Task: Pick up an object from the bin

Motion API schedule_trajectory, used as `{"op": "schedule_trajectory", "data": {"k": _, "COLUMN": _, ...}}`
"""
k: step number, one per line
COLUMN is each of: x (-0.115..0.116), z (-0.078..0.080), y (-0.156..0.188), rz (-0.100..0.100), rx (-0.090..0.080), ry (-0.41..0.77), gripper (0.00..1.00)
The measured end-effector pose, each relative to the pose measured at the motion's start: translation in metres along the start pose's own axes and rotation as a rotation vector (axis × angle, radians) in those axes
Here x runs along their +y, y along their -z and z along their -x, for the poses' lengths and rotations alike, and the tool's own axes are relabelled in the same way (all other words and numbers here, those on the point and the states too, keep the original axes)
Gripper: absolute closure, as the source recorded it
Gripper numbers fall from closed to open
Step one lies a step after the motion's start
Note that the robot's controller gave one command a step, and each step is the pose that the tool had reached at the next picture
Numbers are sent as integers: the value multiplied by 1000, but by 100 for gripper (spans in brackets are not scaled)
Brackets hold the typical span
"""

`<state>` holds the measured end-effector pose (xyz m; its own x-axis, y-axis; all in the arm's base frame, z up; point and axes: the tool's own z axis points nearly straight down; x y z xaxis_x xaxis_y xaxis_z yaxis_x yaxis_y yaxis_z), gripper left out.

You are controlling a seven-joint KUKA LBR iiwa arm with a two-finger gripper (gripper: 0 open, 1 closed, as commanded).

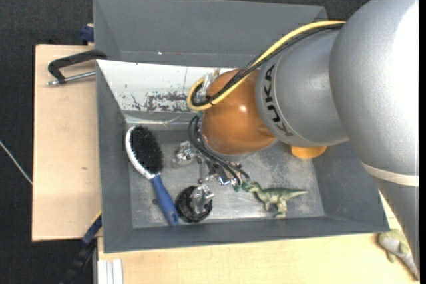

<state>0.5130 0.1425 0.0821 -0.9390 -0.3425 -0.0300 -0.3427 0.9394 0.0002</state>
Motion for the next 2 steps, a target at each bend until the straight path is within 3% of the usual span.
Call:
{"op": "schedule_trajectory", "data": {"k": 1, "x": 1, "z": -6, "y": 1, "rz": 1, "rx": 30, "ry": 3, "gripper": 100}}
{"op": "schedule_trajectory", "data": {"k": 2, "x": -33, "z": -9, "y": 207, "rz": 0, "rx": 15, "ry": 265, "gripper": 100}}
